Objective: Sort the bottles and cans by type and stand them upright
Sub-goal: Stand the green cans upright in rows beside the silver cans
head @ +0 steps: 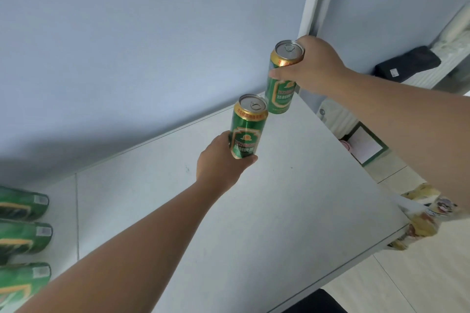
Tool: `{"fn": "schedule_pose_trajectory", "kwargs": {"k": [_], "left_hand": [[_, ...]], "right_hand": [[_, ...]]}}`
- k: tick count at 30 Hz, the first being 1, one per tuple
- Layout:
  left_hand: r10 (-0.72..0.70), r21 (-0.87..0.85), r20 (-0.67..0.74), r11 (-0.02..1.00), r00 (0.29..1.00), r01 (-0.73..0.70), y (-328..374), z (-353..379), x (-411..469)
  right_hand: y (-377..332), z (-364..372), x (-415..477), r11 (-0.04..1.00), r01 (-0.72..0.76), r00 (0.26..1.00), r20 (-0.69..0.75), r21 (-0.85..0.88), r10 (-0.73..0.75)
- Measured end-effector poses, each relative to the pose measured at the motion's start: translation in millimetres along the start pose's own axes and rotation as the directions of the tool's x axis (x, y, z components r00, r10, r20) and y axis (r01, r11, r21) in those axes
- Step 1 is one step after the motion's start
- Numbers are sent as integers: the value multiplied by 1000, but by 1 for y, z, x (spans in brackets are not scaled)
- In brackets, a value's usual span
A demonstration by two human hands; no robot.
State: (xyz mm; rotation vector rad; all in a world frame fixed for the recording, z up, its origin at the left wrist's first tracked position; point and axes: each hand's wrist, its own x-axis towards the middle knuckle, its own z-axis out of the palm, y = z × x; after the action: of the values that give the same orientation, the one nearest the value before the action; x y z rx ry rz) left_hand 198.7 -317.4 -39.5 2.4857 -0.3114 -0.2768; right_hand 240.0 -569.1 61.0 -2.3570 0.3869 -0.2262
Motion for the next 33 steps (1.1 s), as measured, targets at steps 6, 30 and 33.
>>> {"fn": "schedule_pose_trajectory", "kwargs": {"k": [6, 30, 33], "left_hand": [[-36, -120, -24, 992, 999, 33, -20, -15, -35], [-193, -264, -184, 954, 964, 140, -11, -36, -148], [-225, -284, -193, 945, 955, 165, -8, -26, -166]], "right_hand": [[-26, 1, -39, 999, -1, 999, -54, 39, 3], [-60, -7, -176, 982, 164, 983, -101, 90, -155], [-52, -5, -189, 980, 177, 983, -66, 97, -171]]}}
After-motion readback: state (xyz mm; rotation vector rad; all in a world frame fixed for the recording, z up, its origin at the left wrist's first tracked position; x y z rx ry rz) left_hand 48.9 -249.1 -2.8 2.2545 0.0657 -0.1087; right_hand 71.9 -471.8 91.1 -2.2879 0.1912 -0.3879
